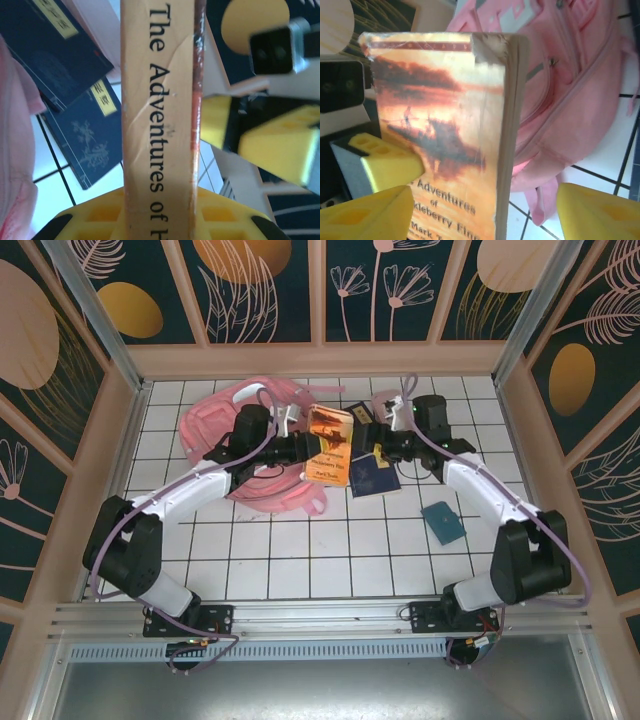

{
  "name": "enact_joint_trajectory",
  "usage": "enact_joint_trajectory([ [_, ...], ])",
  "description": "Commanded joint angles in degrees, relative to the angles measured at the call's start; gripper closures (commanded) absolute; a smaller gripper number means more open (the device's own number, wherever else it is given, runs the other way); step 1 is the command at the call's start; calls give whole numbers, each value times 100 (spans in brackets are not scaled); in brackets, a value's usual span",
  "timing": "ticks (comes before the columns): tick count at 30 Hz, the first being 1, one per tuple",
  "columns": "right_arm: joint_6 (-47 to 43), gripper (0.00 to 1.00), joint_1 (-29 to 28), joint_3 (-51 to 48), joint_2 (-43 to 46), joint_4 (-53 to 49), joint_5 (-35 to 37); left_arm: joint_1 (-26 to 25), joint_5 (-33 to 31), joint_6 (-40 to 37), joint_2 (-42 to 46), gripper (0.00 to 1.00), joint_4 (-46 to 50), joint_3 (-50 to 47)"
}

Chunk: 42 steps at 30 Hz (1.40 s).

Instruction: Pack the student bag

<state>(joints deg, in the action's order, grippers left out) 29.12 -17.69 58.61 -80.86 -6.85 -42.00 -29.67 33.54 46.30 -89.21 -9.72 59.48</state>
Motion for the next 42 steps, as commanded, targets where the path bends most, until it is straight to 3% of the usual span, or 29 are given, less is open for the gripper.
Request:
enact_joint_trajectory([
  [1, 1086, 15, -114, -423, 694, 828, 698, 18, -925, 999, 482, 82, -1076, -168],
  [8, 2964, 1, -1034, -1176, 733, 2779, 1254, 19, -1976, 2256, 858, 82, -2287, -637],
  [12, 3935, 1, -1331, -1377, 420, 4104, 1264, 13, -2184, 2881, 897, 82, -3163, -971],
  [15, 4472, 1, -1488, -1426, 180, 4904, 1397, 6, -2334, 3063, 863, 84, -3290, -1000],
  [23, 5412, 3, -1671, -1068, -519, 5794, 1878, -4, -2577, 3398, 919, 84, -3862, -1160],
  [31, 5961, 28, -1993, -1008, -733, 6202, 2345, -3, -2831, 3309, 997, 83, -3784, -1255],
  [39, 5710, 56, -2124, -1193, -554, 6231, 2790, -3, -2883, 3332, 959, 82, -3724, -1281],
  [42, 5665, 64, -2124, -1303, -458, 6185, 3007, 1, -2910, 3307, 1014, 76, -3558, -1308],
])
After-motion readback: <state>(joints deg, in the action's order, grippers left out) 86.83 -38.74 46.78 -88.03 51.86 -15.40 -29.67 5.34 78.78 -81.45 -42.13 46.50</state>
